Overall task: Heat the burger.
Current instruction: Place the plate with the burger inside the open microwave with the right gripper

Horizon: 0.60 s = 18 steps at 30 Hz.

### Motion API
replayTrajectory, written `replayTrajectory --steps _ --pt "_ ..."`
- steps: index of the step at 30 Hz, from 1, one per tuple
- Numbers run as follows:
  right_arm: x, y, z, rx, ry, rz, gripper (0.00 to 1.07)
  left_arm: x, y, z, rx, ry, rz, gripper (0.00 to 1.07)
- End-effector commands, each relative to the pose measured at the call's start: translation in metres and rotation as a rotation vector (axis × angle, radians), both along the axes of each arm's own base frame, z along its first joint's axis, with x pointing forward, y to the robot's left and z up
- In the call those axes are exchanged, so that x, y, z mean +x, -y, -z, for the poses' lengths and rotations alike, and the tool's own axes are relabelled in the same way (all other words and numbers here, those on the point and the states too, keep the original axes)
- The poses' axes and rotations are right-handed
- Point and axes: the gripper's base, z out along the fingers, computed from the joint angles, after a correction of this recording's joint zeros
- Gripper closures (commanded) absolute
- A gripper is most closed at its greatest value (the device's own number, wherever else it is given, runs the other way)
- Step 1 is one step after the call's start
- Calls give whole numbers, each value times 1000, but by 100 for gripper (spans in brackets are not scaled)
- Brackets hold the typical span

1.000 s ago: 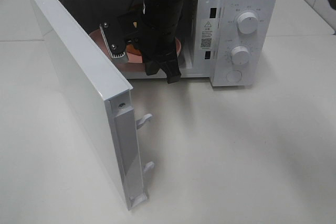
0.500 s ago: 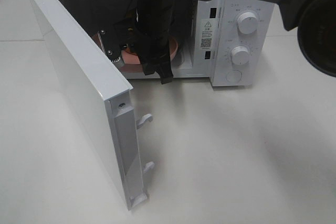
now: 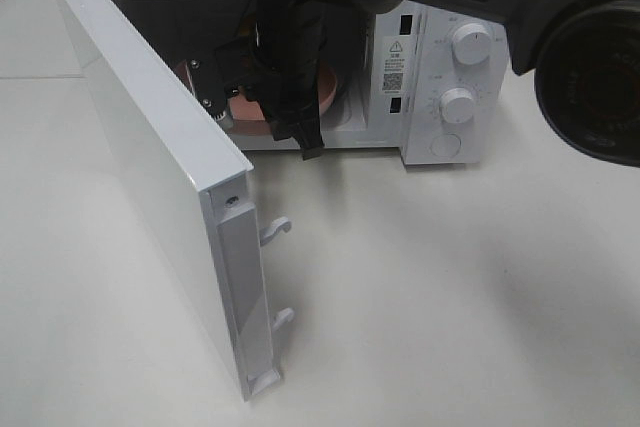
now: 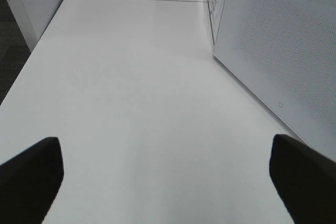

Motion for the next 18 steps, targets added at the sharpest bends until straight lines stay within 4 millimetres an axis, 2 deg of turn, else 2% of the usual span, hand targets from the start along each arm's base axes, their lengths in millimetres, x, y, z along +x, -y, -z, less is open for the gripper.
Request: replayTrajectory --steps 1,8,18 --pt "6 0 -11 20 69 7 107 -2 1 0 -10 21 4 4" --pt "7 -1 -9 24 79 4 107 -2 1 0 -10 21 4 4" --pt "20 5 -12 35 115 25 107 -2 1 0 -10 21 4 4"
